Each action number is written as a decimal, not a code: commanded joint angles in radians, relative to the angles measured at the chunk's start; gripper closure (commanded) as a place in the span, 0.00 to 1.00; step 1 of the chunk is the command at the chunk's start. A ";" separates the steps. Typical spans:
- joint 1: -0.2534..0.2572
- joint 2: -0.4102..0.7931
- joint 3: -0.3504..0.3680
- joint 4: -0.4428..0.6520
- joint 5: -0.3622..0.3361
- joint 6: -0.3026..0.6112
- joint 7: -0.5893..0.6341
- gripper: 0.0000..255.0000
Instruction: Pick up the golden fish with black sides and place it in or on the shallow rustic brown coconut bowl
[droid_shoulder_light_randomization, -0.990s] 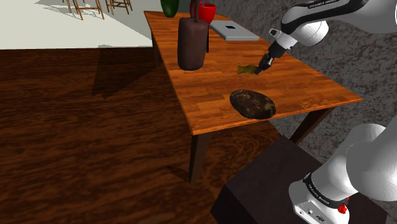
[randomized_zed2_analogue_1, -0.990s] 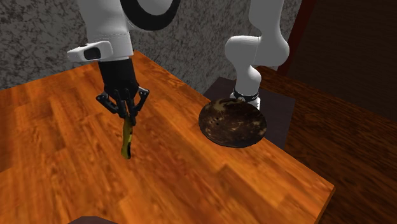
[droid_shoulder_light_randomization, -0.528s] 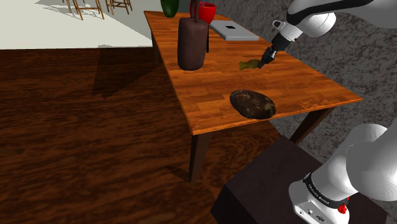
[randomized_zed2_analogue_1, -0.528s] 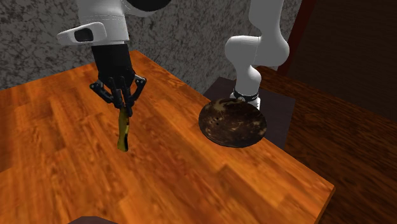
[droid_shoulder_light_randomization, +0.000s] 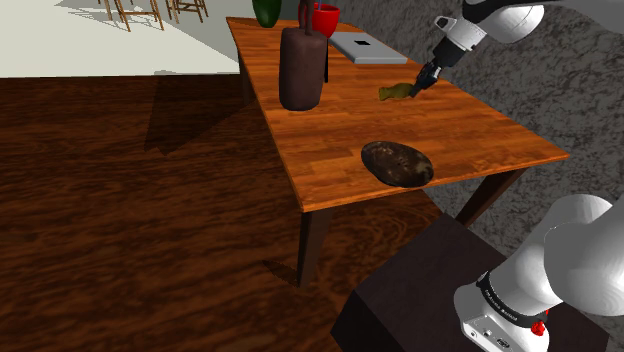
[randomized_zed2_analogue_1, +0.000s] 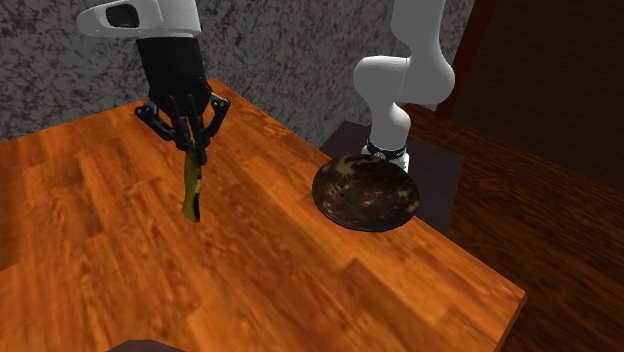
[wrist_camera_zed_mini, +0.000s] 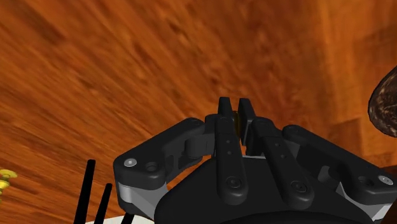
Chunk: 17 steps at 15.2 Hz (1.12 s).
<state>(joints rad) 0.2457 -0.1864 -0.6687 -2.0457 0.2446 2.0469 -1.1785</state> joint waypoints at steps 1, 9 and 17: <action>-0.005 -0.064 0.028 -0.057 -0.043 0.014 0.043 1.00; -0.071 -0.381 0.212 -0.356 -0.178 0.052 0.248 1.00; -0.116 -0.671 0.389 -0.590 -0.190 0.013 0.418 1.00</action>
<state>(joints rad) 0.1322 -0.8244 -0.3008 -2.6109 0.0516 2.0668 -0.7814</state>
